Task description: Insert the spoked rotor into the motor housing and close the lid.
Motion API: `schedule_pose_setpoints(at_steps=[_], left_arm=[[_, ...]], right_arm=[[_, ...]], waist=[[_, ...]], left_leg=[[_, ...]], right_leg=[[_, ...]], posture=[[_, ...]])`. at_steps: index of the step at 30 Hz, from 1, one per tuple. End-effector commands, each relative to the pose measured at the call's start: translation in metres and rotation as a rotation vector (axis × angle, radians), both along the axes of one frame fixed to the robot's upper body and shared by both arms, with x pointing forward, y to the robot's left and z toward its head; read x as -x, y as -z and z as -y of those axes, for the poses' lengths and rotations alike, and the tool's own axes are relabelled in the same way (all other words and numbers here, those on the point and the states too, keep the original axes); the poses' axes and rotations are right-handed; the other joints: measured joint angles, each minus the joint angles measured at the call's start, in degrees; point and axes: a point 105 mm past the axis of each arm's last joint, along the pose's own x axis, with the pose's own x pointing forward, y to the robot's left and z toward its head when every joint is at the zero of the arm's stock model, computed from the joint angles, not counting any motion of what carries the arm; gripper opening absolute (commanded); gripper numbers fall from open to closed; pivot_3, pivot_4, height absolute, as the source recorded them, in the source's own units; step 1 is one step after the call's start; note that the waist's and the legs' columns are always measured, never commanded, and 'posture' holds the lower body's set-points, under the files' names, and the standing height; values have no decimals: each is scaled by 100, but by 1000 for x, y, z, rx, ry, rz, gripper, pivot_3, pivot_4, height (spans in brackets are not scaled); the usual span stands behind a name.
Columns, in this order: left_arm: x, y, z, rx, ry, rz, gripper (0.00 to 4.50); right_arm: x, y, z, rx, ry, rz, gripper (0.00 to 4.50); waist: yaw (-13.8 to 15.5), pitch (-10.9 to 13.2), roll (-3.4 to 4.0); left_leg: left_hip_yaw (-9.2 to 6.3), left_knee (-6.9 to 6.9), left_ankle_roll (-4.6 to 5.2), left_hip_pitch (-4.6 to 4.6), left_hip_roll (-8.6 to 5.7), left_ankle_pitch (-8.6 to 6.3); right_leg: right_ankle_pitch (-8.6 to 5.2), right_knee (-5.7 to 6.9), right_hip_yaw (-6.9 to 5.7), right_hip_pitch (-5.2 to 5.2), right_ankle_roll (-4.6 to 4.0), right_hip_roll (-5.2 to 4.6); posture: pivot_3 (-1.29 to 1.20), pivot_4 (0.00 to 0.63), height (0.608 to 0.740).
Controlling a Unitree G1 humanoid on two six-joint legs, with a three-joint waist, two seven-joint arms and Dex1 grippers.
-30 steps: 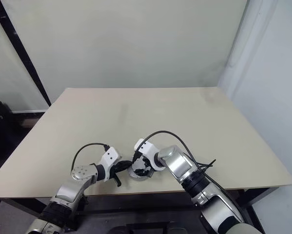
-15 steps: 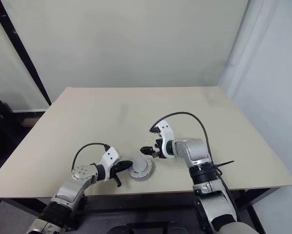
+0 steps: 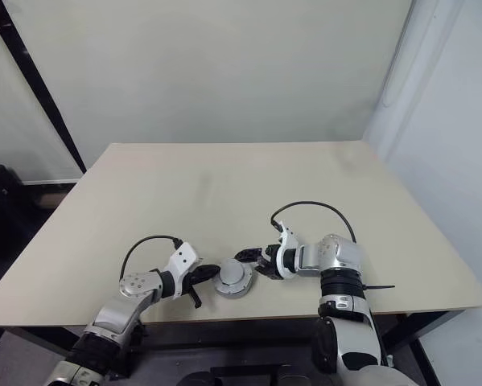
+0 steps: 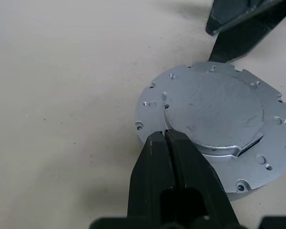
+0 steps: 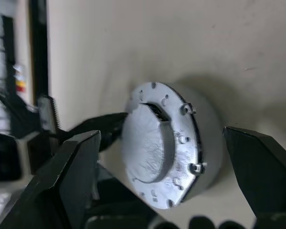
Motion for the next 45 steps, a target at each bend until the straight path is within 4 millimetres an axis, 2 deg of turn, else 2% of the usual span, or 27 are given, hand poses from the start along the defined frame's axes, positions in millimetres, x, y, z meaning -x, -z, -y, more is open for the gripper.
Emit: schedule_pose_setpoints(at_steps=[1,15,27,36,39,43,45], left_arm=[[3,2,8,0,25,-5,0],[1,0,5,-5,21,1,0],[0,-1,4,-8,19,5,0],[1,-2,3,-10,14,7,0],[0,-2,3,-10,12,8,0],[1,-2,3,-10,11,7,0],[1,-2,3,-10,11,7,0]], right_arm=[[-3,-11,-6,-91,10,-15,4481],[14,15,-18,-109,15,-108,4481],[20,17,-31,-192,20,-154,4481],[30,18,-43,-232,-4,-184,4481],[31,19,-44,-234,-9,-191,3863],[34,21,-45,-224,-18,-198,2542],[35,22,-45,-220,-20,-201,2050]], waist=[[1,0,3],[-18,-1,7],[-28,-2,7],[-151,-3,8],[-165,-4,7],[-171,-3,8],[-216,-5,8]], left_leg=[[-1,0,0,-1,0,0],[-5,-6,1,1,3,0],[0,-21,1,15,9,1],[-1,-40,1,23,17,1],[2,-50,1,24,17,0],[5,-59,1,23,17,0],[7,-59,1,29,21,1]], right_leg=[[0,0,0,0,0,0],[0,-1,1,-1,2,7],[1,-3,5,2,2,13],[0,-3,9,1,3,25],[-1,-8,13,0,5,25],[-3,-10,16,-5,8,27],[-2,-9,23,-4,7,32]], posture=[[0,0,740],[0,0,740],[0,0,740],[0,0,740],[0,0,740],[0,0,740],[0,0,740]])
